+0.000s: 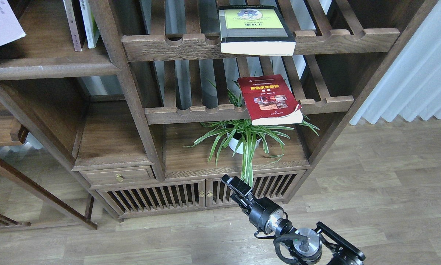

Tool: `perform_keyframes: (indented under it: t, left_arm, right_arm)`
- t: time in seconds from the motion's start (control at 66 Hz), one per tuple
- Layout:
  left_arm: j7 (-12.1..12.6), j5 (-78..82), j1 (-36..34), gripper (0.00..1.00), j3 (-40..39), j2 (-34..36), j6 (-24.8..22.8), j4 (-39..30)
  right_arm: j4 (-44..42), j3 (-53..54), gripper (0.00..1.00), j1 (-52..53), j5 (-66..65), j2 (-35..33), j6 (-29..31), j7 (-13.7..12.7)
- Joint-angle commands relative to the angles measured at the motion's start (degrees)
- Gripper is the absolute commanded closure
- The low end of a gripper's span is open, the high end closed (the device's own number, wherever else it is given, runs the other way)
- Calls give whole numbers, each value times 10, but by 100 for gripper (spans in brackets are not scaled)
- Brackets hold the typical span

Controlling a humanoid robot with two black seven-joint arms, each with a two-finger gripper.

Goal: Organize books on shelf

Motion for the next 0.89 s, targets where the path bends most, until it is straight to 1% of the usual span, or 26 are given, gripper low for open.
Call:
perform_keyframes:
  t: [0.0,0.136,0.364,0.44,0.713,0.849,0.879]
  left_arm:
    - [0,11,0,95,-19,-37,0,30]
    - [1,12,1,95,-21,-61,0,33]
    - [2,23,1,96,-20,-68,0,23]
    - [2,23,1,96,-21,-82,0,22]
    - [0,48,1,97,-35,-79,0,11]
    - [0,62,1,97,-49,-90,0,11]
    - [-4,70,1,97,-53,-95,0,11]
  right_arm:
    - [1,-1,2,0,0,0,0,-1]
    - [1,0,2,0,0,0,2,-1]
    - [2,0,2,0,0,0,3,-1]
    - [1,-7,2,0,-1,0,3,-1]
    - [2,-10,2,0,0,0,3,-1]
    - [2,-10,2,0,-1,0,4,-1]
    - [2,-10,2,0,-1,0,4,-1]
